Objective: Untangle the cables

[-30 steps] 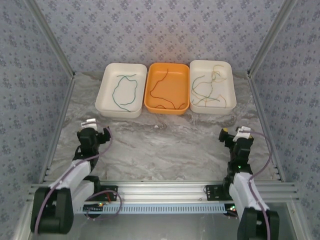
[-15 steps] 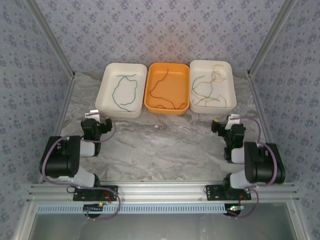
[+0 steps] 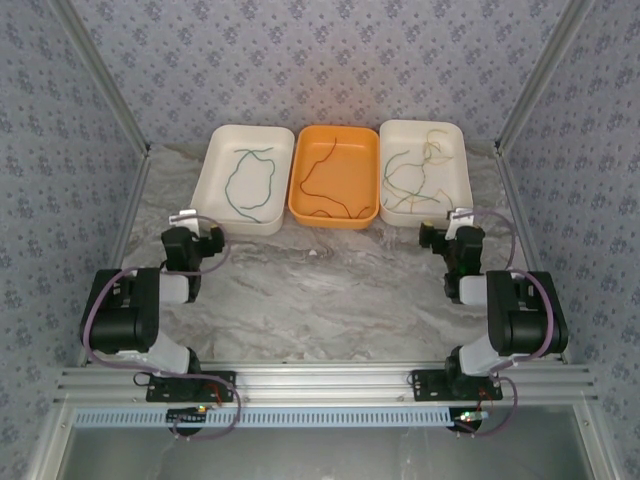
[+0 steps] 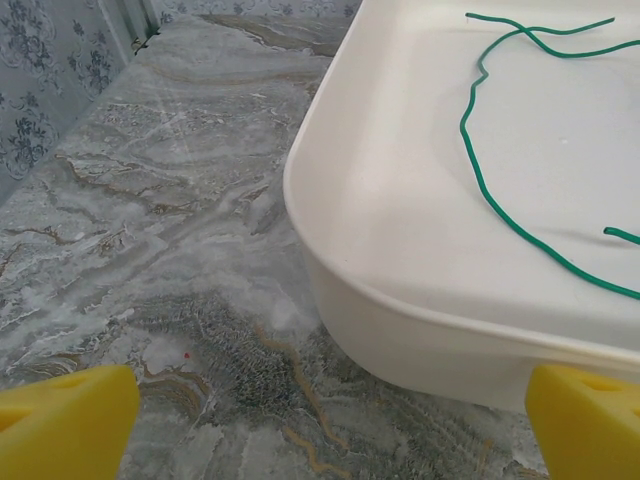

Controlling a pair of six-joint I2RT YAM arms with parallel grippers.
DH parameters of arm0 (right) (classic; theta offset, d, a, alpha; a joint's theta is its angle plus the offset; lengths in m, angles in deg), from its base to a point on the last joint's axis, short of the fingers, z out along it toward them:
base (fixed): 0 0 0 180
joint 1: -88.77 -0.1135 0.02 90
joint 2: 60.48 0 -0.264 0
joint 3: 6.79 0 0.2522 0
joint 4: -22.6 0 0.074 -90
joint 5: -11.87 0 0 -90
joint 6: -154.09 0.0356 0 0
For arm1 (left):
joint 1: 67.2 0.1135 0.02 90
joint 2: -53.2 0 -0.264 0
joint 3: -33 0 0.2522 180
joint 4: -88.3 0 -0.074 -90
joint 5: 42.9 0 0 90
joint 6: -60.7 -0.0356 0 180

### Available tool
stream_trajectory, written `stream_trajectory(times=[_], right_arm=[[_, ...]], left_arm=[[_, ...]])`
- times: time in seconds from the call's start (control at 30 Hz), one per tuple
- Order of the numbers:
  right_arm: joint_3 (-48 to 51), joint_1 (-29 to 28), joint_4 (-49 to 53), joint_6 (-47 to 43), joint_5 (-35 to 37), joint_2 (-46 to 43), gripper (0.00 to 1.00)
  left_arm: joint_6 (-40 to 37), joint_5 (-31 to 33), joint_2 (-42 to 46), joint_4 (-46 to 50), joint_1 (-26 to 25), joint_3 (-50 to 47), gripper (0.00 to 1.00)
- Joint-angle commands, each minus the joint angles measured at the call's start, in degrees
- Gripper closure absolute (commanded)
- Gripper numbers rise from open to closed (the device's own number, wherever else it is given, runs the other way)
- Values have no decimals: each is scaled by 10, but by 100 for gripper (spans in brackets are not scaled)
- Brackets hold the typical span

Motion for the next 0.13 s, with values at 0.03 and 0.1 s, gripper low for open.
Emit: stream_trajectory(times=[0.03,0.1], right_arm=[[-7,-7,19,-11,25,6,1],[-3,-8,14,-8,36,4,1]], left_arm=[[3,-11,4,1,4,7,1],[2,-11,3,1,3,7,1]])
